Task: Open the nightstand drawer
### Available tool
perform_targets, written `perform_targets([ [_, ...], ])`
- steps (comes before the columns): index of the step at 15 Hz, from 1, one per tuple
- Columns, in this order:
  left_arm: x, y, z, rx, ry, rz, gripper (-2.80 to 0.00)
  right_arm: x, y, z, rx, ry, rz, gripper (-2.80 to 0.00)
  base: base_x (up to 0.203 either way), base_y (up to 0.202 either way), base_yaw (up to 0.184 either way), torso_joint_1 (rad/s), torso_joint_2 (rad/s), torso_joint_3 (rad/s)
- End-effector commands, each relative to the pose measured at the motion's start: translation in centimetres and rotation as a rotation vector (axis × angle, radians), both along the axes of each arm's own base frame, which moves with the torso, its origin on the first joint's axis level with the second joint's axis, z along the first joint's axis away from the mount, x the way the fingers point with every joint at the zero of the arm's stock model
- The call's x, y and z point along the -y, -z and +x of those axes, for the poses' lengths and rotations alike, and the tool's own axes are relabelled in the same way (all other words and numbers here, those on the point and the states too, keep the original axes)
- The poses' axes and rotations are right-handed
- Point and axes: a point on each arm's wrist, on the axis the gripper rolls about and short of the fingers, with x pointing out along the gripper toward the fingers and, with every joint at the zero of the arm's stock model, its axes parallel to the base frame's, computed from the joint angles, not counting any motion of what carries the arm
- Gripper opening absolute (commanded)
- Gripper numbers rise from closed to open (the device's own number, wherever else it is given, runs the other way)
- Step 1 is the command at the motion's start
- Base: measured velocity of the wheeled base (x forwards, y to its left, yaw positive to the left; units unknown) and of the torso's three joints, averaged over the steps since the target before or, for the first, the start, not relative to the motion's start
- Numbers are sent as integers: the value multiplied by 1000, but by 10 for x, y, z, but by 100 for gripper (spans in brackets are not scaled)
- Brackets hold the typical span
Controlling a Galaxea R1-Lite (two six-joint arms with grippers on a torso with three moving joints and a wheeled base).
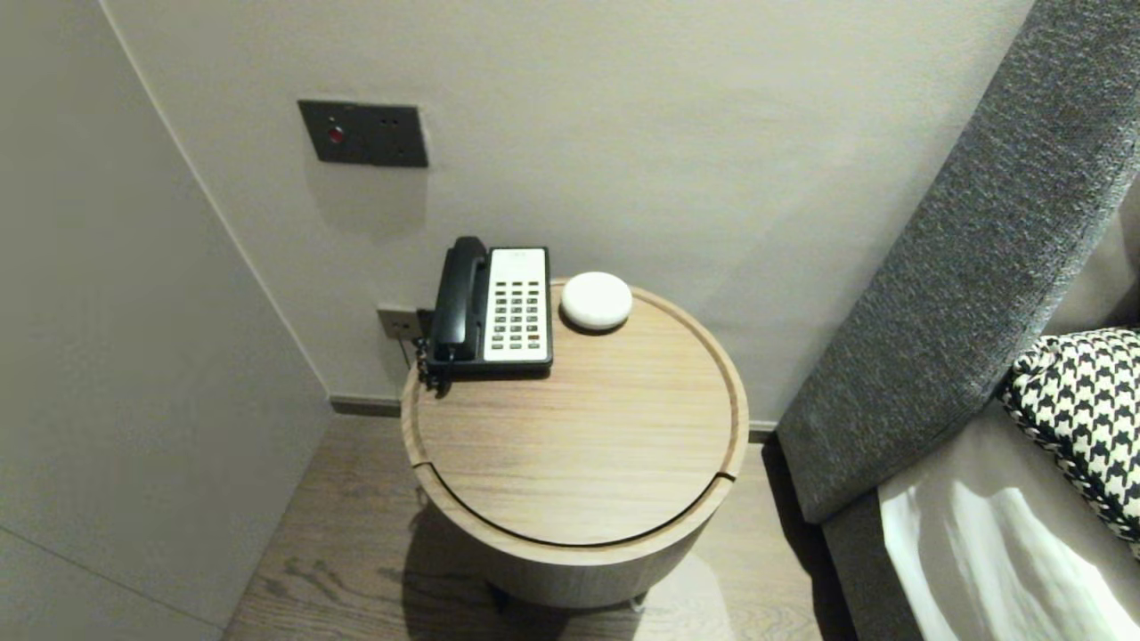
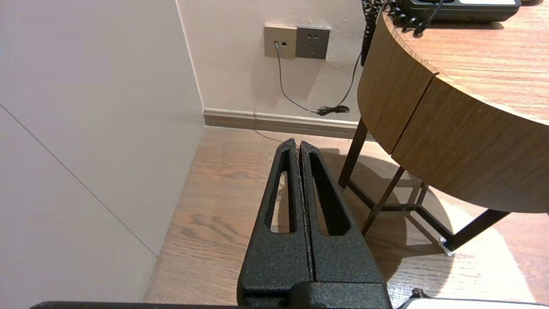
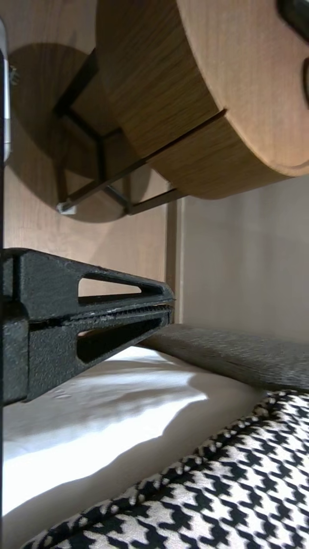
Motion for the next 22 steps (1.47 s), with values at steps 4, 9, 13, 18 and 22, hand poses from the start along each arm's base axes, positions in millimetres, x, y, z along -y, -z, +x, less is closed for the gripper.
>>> perform_targets([
  [4, 0, 0, 0, 1, -1, 0, -280, 0, 11, 2, -29, -3, 2, -280, 0, 0, 0, 0, 0, 0],
  [9, 0, 0, 0, 1, -1, -1, -280, 0, 11, 2, -25, -1, -1, -280, 0, 0, 0, 0, 0, 0],
  [13, 0, 0, 0, 1, 1, 0, -280, 0, 11, 2, -26, -2, -1, -280, 0, 0, 0, 0, 0, 0],
  [18, 0, 0, 0, 1, -1, 0, -280, 0, 11, 2, -25, -1, -1, -280, 0, 0, 0, 0, 0, 0],
  [22, 0, 0, 0, 1, 1, 0, -280, 0, 11, 2, -24, -1, -1, -280, 0, 0, 0, 0, 0, 0],
])
